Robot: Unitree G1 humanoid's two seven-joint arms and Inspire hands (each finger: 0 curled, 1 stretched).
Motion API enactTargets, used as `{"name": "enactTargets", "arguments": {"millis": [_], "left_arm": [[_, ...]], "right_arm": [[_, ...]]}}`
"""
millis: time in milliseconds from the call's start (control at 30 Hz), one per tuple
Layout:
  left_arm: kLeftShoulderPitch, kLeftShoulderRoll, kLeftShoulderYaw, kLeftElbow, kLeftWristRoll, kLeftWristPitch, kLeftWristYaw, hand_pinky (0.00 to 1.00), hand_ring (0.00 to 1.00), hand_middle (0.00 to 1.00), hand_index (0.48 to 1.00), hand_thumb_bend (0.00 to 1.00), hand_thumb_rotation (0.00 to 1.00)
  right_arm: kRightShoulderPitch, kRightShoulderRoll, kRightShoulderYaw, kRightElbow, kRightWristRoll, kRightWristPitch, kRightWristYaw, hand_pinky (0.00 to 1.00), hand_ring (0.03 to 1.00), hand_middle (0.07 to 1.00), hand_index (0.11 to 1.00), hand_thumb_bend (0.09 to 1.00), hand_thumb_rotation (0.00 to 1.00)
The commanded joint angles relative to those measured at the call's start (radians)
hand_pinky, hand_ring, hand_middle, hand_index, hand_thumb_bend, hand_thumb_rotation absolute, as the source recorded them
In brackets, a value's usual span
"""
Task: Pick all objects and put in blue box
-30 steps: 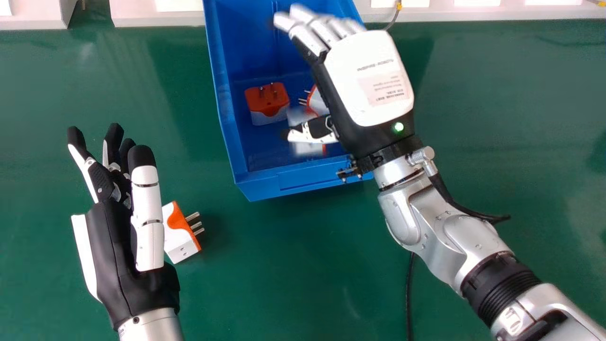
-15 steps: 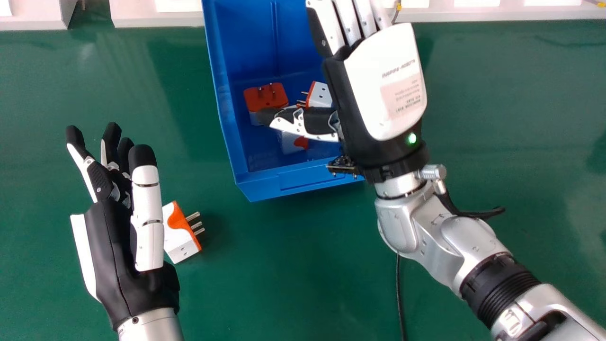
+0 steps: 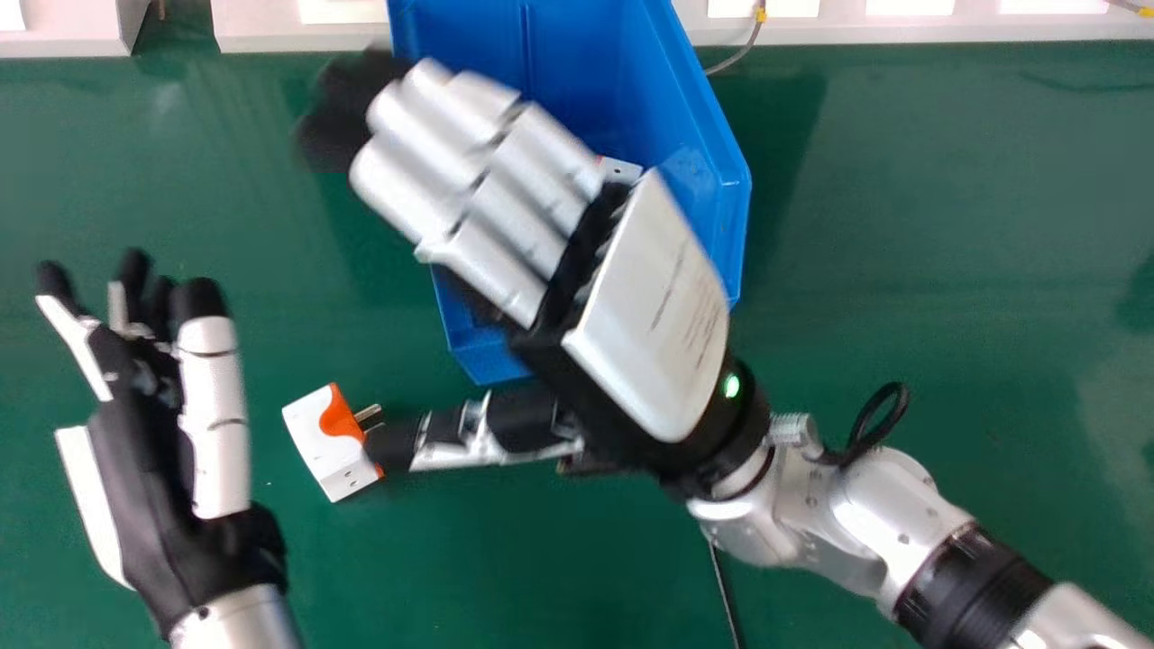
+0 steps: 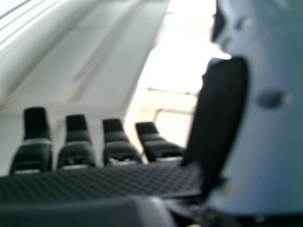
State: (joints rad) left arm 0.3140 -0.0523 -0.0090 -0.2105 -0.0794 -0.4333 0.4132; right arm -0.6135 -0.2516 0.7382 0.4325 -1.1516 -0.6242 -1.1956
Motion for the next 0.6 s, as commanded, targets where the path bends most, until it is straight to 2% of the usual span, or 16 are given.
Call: {"name": "enactTargets", "arguments": {"millis": [0,33,67,100,200,233,300,367,467,500,567], "left_arm": [[-0.024,-0.057,0.030,-0.016,0.024,-0.002,0.016,0.95,0.97,0.98,0.980,0.53,0.74],[-0.031,-0.054,0.045,-0.011,0.031,-0.006,0.020,0.95,0.97,0.98,0.979,0.54,0.75],[-0.038,-0.047,0.063,-0.011,0.032,-0.002,0.022,0.95,0.97,0.98,0.979,0.54,0.75],[-0.042,-0.043,0.074,-0.011,0.031,0.001,0.021,0.95,0.97,0.98,0.979,0.54,0.75],[-0.053,-0.041,0.100,-0.010,0.012,-0.002,0.010,0.94,0.98,0.98,0.975,0.54,0.78],[-0.057,-0.042,0.109,-0.008,0.014,-0.004,0.009,0.94,0.98,0.99,0.979,0.54,0.78],[-0.066,-0.050,0.131,-0.009,0.021,0.006,0.024,0.93,0.98,0.99,0.981,0.56,0.78],[-0.079,-0.054,0.153,-0.008,0.011,0.009,0.035,0.93,0.97,0.98,0.980,0.57,0.78],[-0.085,-0.056,0.166,-0.015,-0.005,0.020,0.037,0.95,0.97,0.98,0.978,0.60,0.76],[-0.086,-0.058,0.167,-0.016,-0.005,0.019,0.037,0.95,0.97,0.98,0.978,0.60,0.75],[-0.088,-0.058,0.169,-0.013,0.003,0.011,0.036,0.94,0.97,0.97,0.976,0.59,0.74]], "right_arm": [[-0.002,0.000,0.009,-0.045,-0.015,-0.014,0.021,0.71,0.845,0.870,0.887,0.771,0.21],[0.001,0.000,0.012,-0.054,-0.015,-0.018,0.038,0.71,0.842,0.867,0.883,0.770,0.22],[0.002,0.002,0.021,-0.056,-0.008,-0.035,0.064,0.71,0.842,0.867,0.883,0.770,0.22],[0.004,0.004,0.026,-0.057,-0.003,-0.047,0.082,0.71,0.842,0.867,0.883,0.770,0.22],[0.007,0.009,0.033,-0.056,0.003,-0.069,0.125,0.70,0.833,0.842,0.840,0.768,0.18],[0.008,0.012,0.034,-0.054,0.005,-0.076,0.139,0.68,0.824,0.834,0.826,0.774,0.17],[0.015,0.012,0.036,-0.050,0.020,-0.087,0.198,0.66,0.812,0.825,0.814,0.777,0.17],[0.027,0.004,0.035,-0.051,0.040,-0.075,0.306,0.65,0.812,0.822,0.814,0.765,0.18],[0.041,-0.006,0.023,-0.063,0.072,-0.039,0.475,0.62,0.816,0.805,0.821,0.775,0.15],[0.044,-0.008,0.019,-0.067,0.084,-0.023,0.539,0.61,0.812,0.799,0.813,0.796,0.15],[0.049,-0.008,0.011,-0.072,0.116,-0.002,0.658,0.63,0.832,0.815,0.824,0.808,0.15]]}}
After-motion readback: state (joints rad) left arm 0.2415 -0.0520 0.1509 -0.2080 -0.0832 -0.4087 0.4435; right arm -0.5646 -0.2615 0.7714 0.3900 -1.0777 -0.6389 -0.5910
